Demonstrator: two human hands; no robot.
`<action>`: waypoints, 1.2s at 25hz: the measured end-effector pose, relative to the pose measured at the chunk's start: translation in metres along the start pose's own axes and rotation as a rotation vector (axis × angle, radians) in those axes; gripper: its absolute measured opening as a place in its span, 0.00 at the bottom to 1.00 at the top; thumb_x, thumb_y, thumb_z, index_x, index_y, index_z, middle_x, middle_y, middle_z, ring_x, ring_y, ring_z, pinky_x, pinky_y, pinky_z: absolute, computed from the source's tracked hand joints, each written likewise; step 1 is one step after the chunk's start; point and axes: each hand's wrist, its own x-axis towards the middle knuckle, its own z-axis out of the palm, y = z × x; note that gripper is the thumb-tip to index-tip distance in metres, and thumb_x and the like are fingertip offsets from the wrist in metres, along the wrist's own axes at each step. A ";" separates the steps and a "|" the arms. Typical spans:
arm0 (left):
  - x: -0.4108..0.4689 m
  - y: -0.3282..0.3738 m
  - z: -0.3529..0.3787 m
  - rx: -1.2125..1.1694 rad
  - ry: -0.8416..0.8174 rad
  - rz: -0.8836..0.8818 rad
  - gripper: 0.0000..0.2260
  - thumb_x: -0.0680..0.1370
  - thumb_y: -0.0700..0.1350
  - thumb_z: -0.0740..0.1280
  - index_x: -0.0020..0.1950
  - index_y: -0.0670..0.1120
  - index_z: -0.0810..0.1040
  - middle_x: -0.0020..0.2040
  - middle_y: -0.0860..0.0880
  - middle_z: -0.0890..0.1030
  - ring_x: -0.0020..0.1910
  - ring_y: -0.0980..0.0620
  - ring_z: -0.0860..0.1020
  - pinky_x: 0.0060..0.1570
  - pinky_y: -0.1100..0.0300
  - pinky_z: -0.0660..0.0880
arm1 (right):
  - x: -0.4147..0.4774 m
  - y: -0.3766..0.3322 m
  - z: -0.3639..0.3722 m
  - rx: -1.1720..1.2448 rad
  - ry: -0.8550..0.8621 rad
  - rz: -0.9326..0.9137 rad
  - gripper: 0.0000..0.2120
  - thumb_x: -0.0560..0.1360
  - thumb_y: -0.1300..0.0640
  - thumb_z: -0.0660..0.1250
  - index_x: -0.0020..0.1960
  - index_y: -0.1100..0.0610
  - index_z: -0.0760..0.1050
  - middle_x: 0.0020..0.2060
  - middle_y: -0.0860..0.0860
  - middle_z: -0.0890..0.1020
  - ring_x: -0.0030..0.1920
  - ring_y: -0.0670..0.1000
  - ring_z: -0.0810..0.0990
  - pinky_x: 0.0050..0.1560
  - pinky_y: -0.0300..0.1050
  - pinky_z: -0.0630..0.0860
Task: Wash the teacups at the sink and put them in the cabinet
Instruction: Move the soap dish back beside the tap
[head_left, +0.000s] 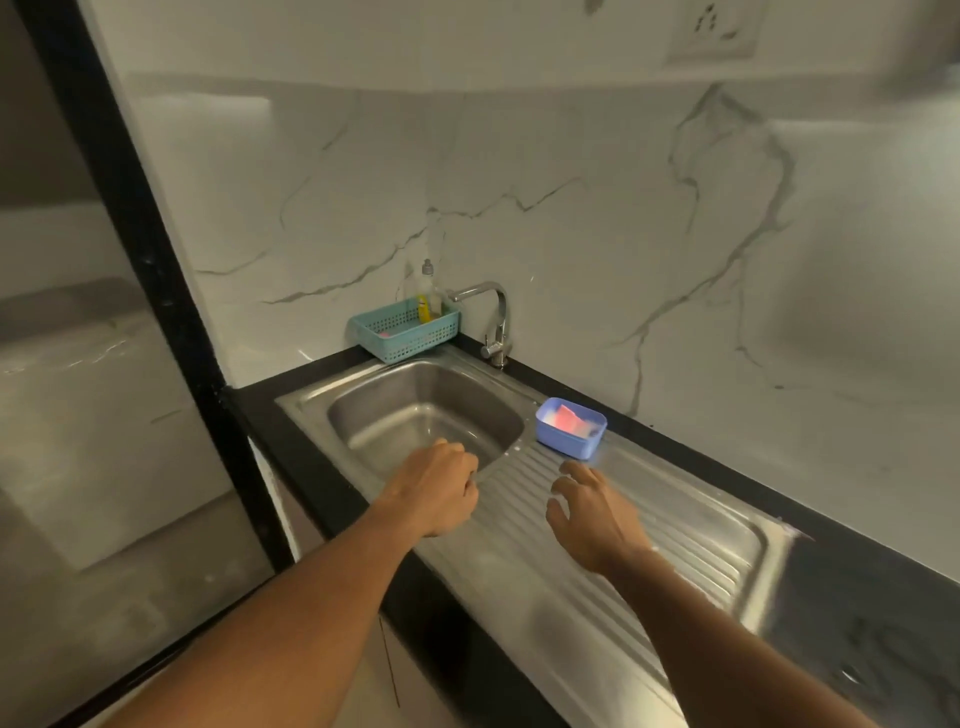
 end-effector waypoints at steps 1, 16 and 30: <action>0.025 -0.018 0.007 -0.004 0.004 0.008 0.09 0.82 0.49 0.62 0.52 0.47 0.80 0.49 0.50 0.78 0.49 0.51 0.75 0.49 0.56 0.75 | 0.027 0.004 0.012 0.006 -0.004 0.020 0.15 0.82 0.48 0.59 0.64 0.52 0.77 0.66 0.48 0.74 0.62 0.50 0.76 0.55 0.42 0.75; 0.299 -0.026 0.130 -0.510 -0.213 -0.167 0.12 0.82 0.49 0.62 0.50 0.43 0.80 0.51 0.43 0.82 0.53 0.42 0.81 0.50 0.51 0.78 | 0.201 0.094 0.070 0.360 0.125 0.842 0.20 0.84 0.46 0.59 0.65 0.60 0.77 0.59 0.58 0.82 0.52 0.55 0.80 0.49 0.41 0.73; 0.362 -0.156 0.151 -0.767 -0.222 -0.200 0.13 0.79 0.43 0.65 0.34 0.41 0.76 0.29 0.47 0.75 0.27 0.53 0.73 0.23 0.67 0.61 | 0.307 -0.023 0.106 0.453 0.401 1.048 0.15 0.80 0.61 0.64 0.35 0.59 0.77 0.25 0.48 0.74 0.27 0.45 0.71 0.29 0.29 0.69</action>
